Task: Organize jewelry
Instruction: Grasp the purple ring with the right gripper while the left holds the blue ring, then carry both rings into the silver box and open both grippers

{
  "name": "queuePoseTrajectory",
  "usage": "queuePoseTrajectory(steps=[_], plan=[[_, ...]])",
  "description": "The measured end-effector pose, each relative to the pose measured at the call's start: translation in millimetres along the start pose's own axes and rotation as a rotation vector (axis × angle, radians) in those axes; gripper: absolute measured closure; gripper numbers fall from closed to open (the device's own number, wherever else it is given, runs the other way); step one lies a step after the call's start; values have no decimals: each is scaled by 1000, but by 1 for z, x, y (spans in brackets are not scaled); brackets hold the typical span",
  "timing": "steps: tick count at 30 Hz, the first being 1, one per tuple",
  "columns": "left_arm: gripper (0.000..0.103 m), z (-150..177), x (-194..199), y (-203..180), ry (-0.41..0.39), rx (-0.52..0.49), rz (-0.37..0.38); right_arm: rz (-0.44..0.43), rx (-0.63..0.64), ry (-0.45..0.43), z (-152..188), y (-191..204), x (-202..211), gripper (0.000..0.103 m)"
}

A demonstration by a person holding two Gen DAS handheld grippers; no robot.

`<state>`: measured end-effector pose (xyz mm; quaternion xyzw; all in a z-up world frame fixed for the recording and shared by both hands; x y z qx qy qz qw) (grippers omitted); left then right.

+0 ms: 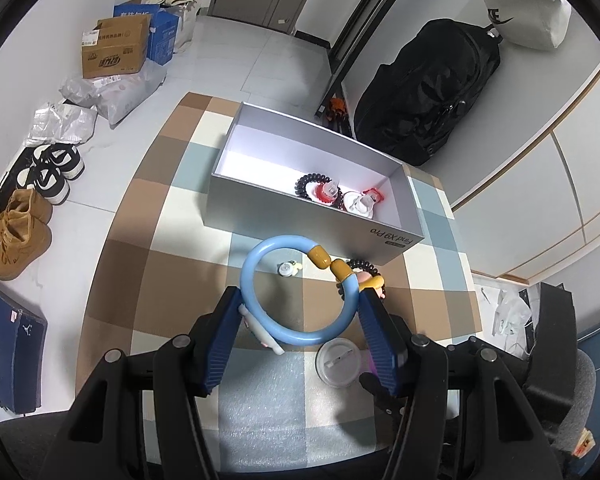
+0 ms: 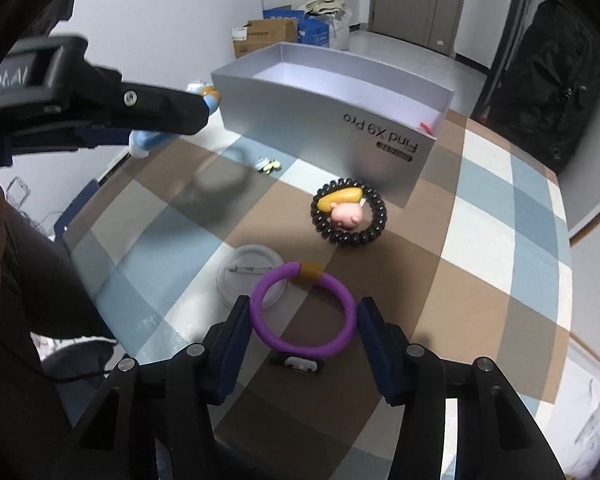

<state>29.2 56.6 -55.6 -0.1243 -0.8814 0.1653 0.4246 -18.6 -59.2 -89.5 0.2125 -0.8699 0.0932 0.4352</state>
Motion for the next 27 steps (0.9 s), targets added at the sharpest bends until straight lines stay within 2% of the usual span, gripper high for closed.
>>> queuePoseTrajectory(steps=[17, 27], plan=[[49, -10, -1, -8, -34, 12, 21, -43, -165, -121, -30, -27, 21, 52], [49, -35, 3, -13, -99, 47, 90, -97, -296, -206, -53, -50, 32, 52]])
Point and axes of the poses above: each gripper's, at about its wrist camera, not at the fingertips, and x roughly against the way its jaws point, y to its left, z to its underside, the point moved 3 cm from there along -x, roughly the way its jaws point, and after that the axes turned 9 degrees about -y, right-handed, at the moved point
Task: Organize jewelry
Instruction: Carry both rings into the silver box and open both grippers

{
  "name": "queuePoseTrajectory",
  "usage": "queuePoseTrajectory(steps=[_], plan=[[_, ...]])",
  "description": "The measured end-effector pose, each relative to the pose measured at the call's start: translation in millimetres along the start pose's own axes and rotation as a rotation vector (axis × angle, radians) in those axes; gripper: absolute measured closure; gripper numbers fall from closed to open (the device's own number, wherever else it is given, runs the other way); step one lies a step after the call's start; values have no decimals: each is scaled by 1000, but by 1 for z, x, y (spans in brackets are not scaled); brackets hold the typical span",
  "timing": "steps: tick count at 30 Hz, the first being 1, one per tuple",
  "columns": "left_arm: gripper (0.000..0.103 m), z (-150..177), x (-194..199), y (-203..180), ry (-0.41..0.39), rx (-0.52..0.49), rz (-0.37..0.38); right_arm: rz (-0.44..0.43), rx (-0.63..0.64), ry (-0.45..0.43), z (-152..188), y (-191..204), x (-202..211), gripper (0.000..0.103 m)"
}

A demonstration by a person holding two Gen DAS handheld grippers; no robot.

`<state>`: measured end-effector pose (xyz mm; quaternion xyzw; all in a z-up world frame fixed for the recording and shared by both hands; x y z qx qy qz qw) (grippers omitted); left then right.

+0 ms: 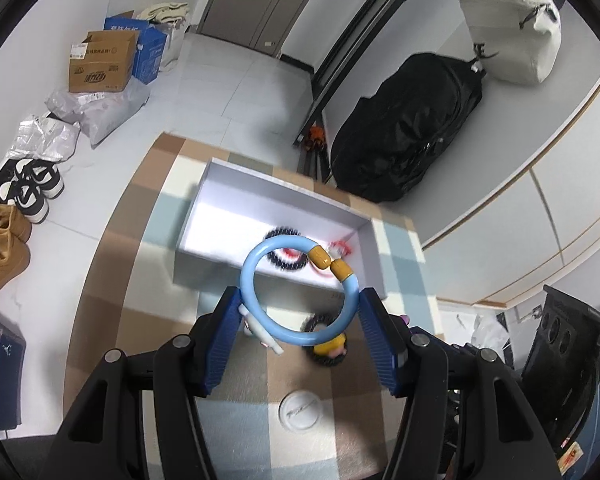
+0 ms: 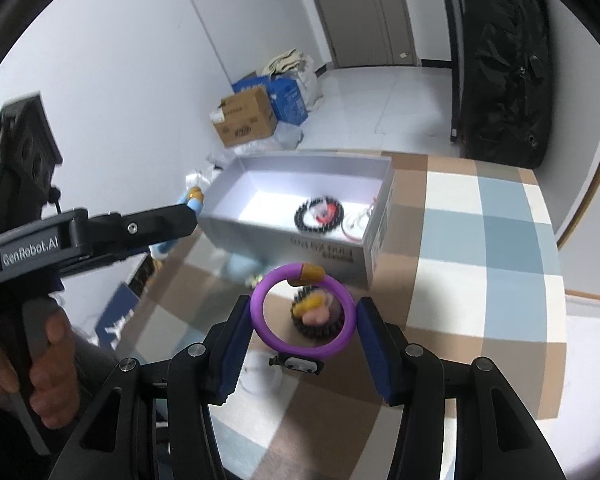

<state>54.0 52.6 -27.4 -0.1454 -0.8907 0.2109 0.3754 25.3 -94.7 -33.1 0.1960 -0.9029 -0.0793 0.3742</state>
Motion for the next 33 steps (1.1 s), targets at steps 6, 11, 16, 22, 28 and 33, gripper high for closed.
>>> queuePoseTrajectory(steps=[6, 11, 16, 22, 28, 33], plan=[[49, -13, -3, 4, -39, 46, 24, -29, -37, -58, -25, -1, 0, 52], [49, -22, -13, 9, -39, 80, 38, -52, -61, -75, -41, -3, -9, 52], [49, -32, -23, 13, -33, 92, 32, -71, -68, -82, -52, -8, -23, 52], [49, -36, -35, 17, -17, 107, 22, -74, -104, -74, -59, -19, -39, 52], [49, -39, -49, 16, 9, 103, 12, -75, -119, -61, -62, -26, -50, 52], [49, -37, -58, 21, 40, 121, 7, -73, -144, -40, -62, -32, -58, 52]])
Point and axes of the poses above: each gripper's, at about its wrist camera, not at the fingertips, and x roughly against the way its jaws point, y to its left, z to its underside, the point moved 3 cm from there along -x, roughly the way its jaws point, and after that the axes turned 9 degrees about -y, right-handed, at the moved point
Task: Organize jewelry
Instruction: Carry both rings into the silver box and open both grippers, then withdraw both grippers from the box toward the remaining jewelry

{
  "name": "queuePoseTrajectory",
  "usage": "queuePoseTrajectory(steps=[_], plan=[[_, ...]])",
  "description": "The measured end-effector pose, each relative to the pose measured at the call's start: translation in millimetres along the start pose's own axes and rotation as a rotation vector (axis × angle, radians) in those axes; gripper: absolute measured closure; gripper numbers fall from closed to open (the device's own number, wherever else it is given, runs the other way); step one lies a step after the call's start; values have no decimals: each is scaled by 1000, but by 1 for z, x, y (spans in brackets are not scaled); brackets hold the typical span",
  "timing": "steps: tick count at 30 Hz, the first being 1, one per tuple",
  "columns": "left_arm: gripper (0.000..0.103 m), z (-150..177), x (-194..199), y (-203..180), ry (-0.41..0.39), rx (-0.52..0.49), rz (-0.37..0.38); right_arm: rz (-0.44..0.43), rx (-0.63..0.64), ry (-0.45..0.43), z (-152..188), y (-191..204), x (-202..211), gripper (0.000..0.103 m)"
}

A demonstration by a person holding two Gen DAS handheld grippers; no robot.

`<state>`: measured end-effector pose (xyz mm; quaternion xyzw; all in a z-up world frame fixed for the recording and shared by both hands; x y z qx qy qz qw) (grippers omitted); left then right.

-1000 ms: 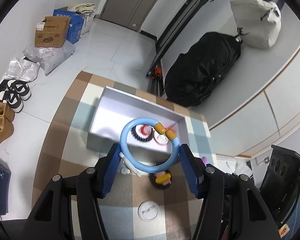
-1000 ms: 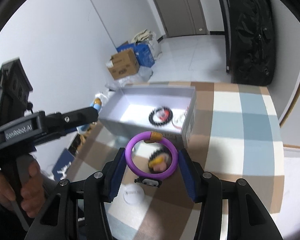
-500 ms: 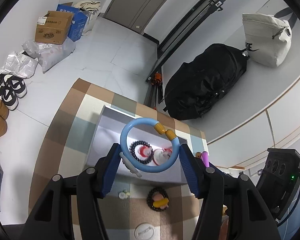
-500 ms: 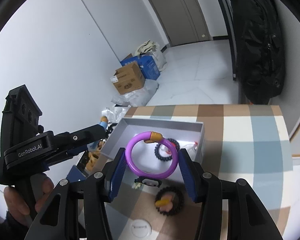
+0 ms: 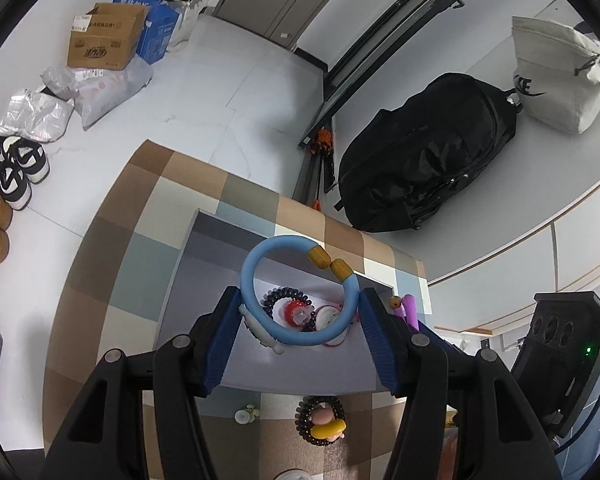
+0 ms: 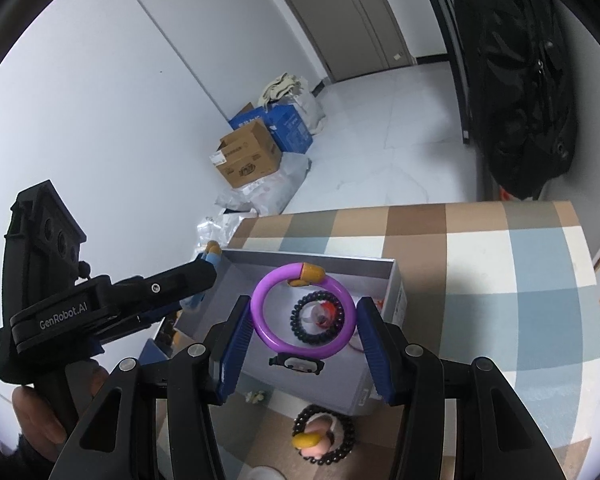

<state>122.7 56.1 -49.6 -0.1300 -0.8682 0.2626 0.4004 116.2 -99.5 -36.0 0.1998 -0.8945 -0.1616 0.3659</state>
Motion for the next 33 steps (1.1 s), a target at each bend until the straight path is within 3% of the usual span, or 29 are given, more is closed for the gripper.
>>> queuePoseTrajectory(steps=[13, 16, 18, 20, 22, 33], plan=[[48, 0, -13, 2, 30, -11, -43, -7, -46, 5, -6, -7, -4, 50], [48, 0, -15, 0, 42, -5, -15, 0, -48, -2, -6, -9, -5, 49], [42, 0, -16, -3, 63, 1, 4, -21, -59, -5, -6, -9, -6, 45], [33, 0, -14, -5, 61, 6, 23, -34, -64, -17, -6, -7, -2, 31], [25, 0, -12, -6, 54, 1, 25, -31, -50, -37, -8, -5, 2, 25], [24, 1, 5, -9, 10, -54, -8, 2, -79, -96, -13, -15, 22, 12]])
Point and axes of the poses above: each gripper's, at about its wrist camera, not at the fingertips, and x roughly against the way its jaws point, y to its left, z to its underside, the point moved 3 cm from there along -x, roughly the way its jaws point, and after that the axes turned 9 degrees about -y, right-handed, at the moved point
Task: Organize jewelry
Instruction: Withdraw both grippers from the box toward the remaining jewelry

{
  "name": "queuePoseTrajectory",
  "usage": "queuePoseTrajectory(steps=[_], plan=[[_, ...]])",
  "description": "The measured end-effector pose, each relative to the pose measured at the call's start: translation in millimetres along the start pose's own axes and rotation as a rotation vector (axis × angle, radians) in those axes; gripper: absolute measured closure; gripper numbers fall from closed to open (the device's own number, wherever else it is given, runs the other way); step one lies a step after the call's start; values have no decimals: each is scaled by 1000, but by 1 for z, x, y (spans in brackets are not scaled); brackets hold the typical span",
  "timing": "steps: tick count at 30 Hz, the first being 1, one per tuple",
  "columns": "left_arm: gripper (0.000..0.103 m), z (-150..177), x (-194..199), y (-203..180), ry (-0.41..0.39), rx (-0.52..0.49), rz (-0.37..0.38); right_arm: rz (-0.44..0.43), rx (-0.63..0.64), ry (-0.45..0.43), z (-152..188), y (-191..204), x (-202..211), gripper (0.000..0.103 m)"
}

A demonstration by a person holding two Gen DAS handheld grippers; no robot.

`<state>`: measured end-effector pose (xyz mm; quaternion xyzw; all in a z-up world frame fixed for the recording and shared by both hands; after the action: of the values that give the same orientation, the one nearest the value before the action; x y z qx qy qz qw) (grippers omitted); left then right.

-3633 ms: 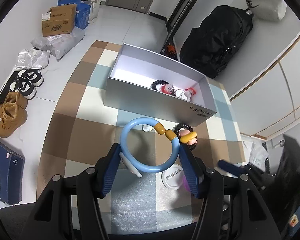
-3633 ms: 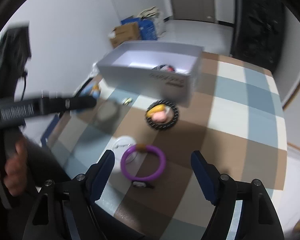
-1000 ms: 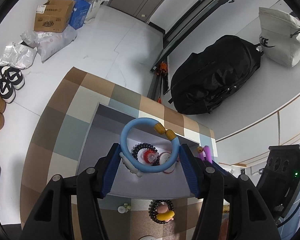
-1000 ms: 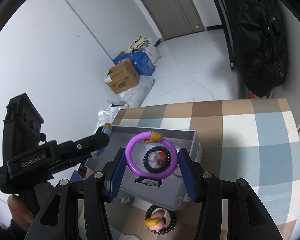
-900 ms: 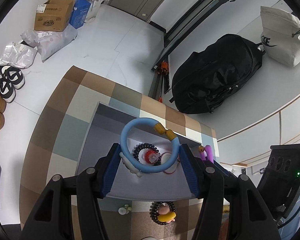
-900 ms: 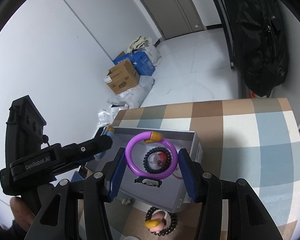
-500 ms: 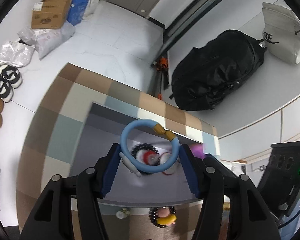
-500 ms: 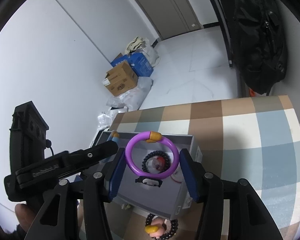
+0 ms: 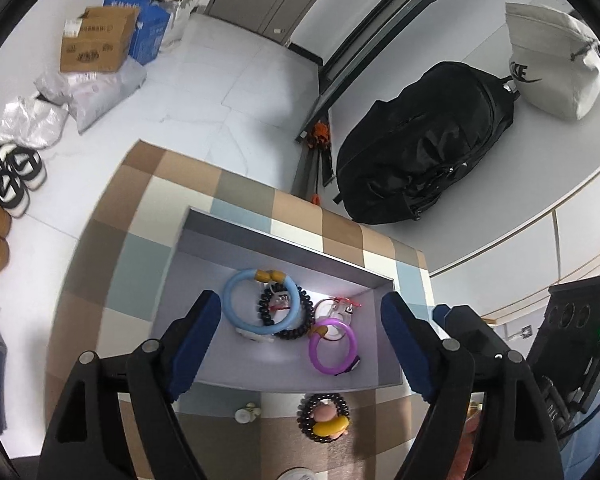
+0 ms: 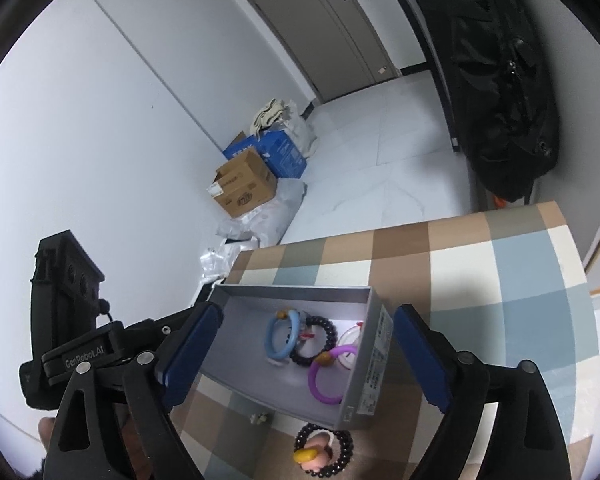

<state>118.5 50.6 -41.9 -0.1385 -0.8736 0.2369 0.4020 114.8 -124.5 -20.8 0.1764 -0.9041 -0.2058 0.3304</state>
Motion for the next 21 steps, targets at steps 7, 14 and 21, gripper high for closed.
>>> queuePoseTrajectory(steps=[7, 14, 21], plan=[[24, 7, 12, -2, -60, -48, -59, 24, 29, -32, 2, 3, 16, 4], [24, 18, 29, -9, -108, -68, -56, 54, 41, -49, 12, 1, 32, 1], [24, 34, 37, -21, -110, -150, -91, 76, 77, -45, 28, 4, 45, 0]])
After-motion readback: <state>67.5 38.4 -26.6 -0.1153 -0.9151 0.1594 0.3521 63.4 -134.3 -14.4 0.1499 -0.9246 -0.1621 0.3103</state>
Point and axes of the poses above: each gripper's, at about its wrist camera, not at the fingertips, and x roughly against the way its jaws point, y to its left, z to its underside, the point moved 3 cm from there along -x, roughly the way its jaws point, and after that the axes turned 9 degrees about -y, right-handed, at the moved point
